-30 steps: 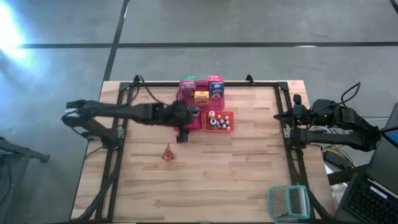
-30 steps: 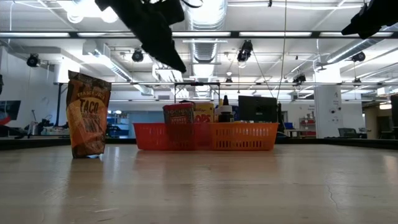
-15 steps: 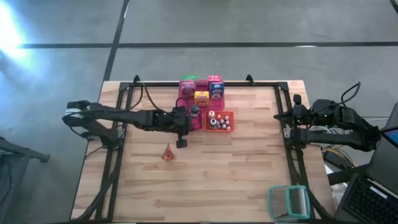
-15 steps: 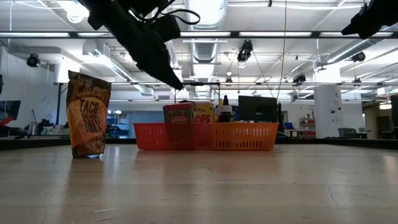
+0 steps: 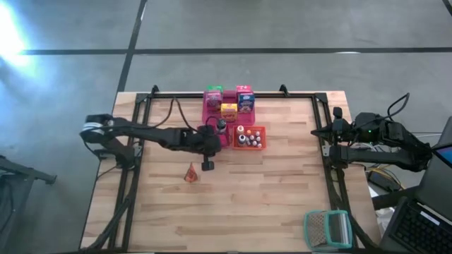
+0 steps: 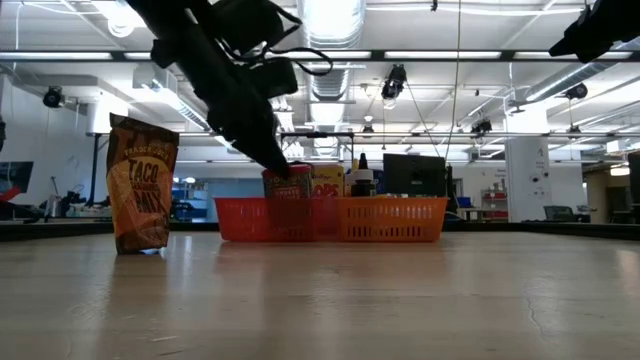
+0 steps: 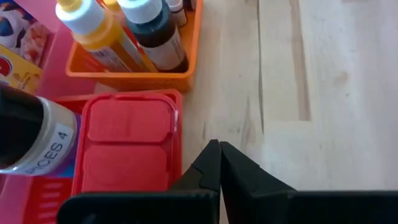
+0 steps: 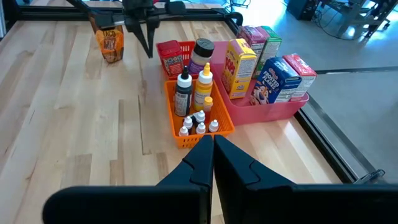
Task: Pick & Place Kitchen Items
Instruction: Put the red seasoning can into the red bin
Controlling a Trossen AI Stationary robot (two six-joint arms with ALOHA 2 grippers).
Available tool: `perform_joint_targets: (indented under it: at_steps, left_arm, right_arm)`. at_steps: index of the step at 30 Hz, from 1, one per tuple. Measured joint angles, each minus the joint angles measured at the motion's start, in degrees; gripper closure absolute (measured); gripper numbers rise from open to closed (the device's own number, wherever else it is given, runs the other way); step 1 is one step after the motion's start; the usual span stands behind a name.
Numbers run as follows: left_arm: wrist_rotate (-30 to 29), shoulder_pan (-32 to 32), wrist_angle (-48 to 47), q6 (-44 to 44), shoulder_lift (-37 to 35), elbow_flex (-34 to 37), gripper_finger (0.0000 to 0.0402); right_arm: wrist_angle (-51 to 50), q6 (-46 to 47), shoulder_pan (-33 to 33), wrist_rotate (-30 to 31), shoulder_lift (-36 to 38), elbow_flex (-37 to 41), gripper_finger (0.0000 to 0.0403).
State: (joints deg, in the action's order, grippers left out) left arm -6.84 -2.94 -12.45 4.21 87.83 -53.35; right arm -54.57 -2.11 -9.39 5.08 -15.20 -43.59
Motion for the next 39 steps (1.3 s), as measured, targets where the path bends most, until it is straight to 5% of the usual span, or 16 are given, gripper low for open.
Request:
perform_joint_targets:
  at_steps: [13, 23, 39]
  left_arm:
    - [-7.5, -0.3, 0.1, 1.1, 2.2, -0.8, 0.0400]
    - [-0.6, -0.3, -0.8, 1.1, 2.1, -1.6, 0.0401]
    - [-4.2, -0.1, -8.5, 0.1, 1.8, -3.9, 0.0401]
  right_arm:
    - [0.0, 0.0, 0.0, 0.0, 0.0, 0.0, 0.0394]
    - [0.0, 0.0, 0.0, 0.0, 0.0, 0.0, 0.0394]
    - [0.0, 0.0, 0.0, 0.0, 0.0, 0.0, 0.0394]
